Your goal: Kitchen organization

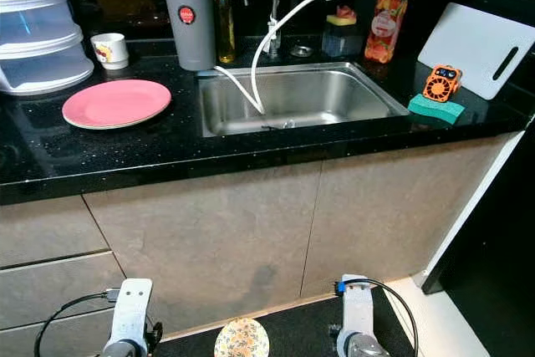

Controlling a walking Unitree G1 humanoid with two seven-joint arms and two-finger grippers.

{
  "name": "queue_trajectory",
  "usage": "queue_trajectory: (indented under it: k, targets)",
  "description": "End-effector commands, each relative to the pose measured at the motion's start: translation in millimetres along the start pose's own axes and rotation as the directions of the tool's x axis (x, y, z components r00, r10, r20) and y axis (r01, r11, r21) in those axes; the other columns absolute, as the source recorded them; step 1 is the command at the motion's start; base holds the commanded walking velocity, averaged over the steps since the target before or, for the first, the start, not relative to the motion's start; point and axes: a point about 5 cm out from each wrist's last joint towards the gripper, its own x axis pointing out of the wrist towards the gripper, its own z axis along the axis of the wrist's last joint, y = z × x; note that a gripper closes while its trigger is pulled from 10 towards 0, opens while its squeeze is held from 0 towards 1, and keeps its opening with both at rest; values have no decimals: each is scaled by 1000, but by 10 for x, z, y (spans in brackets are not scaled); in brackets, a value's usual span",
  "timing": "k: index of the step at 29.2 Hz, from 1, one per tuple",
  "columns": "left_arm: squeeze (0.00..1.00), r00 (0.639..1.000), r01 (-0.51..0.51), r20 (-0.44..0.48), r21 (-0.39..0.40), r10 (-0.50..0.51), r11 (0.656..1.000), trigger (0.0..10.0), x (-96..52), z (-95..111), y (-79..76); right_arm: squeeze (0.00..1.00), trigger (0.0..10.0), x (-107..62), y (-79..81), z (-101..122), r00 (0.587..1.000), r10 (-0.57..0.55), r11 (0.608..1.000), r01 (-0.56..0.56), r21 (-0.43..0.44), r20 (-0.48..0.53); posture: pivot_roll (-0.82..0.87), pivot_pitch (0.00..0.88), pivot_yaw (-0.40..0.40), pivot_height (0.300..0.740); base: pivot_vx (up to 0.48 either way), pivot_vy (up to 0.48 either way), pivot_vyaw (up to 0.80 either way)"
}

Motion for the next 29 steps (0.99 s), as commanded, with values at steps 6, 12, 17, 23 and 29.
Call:
queue_trajectory:
  k: [6,12,17,23,29]
  targets:
    - [0,999,-24,-40,36,26,999,10000,-34,-133,124,0,10000,-3,26,-36,1000,2,999,-2,34,-4,-27,50,55,740,0,0,0]
    - [0,999,-52,-6,21,52,998,10000,-27,-63,209,0,10000,6,53,20,1000,18,1000,-18,20,13,-11,57,3,740,0,0,0]
    - [0,997,-72,18,17,72,997,10000,-18,6,264,0,10000,12,73,58,999,44,999,-44,-21,15,6,67,-32,740,0,0,0]
    - [0,997,-76,22,20,75,997,10000,-23,4,296,0,10000,12,82,62,999,45,999,-45,-8,20,3,74,-26,740,0,0,0]
    - [0,996,-85,22,15,84,996,10000,-24,10,325,0,10000,7,82,32,999,47,999,-47,1,19,5,72,-28,740,0,0,0]
